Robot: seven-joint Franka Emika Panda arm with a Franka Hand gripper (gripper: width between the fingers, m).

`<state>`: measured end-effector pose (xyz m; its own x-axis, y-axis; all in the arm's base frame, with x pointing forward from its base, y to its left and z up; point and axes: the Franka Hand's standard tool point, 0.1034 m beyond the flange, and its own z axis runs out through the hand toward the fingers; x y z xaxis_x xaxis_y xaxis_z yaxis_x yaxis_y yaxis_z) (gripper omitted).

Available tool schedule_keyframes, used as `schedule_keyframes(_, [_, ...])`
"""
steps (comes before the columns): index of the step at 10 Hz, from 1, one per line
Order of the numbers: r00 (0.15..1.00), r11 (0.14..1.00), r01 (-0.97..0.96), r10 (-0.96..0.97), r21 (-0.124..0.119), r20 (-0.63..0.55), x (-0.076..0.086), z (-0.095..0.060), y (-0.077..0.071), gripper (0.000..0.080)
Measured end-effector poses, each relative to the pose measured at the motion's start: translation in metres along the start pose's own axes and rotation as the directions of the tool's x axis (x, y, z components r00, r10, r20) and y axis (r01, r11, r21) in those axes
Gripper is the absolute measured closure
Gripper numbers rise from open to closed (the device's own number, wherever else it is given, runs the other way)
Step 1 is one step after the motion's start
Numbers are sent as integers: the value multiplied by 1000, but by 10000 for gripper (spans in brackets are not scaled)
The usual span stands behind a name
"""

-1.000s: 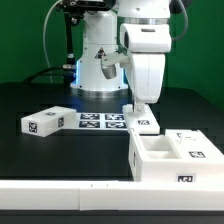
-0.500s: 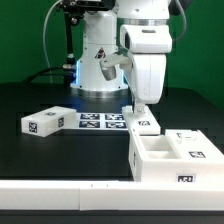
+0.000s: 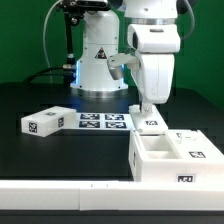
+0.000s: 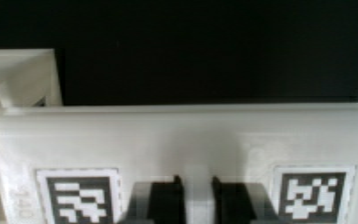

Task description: Assemble cabinet

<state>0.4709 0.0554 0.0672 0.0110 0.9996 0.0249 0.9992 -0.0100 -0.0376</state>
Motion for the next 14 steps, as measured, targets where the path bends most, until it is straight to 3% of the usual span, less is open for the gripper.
schedule_keyframes(4, [1000,1000,-19,19,6,0,-9,1,2,735])
schedule_keyframes(9, [1000,1000,-7,7,-4,-9,-6,4,15,735])
schedule_keyframes(14, [1000,1000,-8,7,-9,-10,-9,5,16,735])
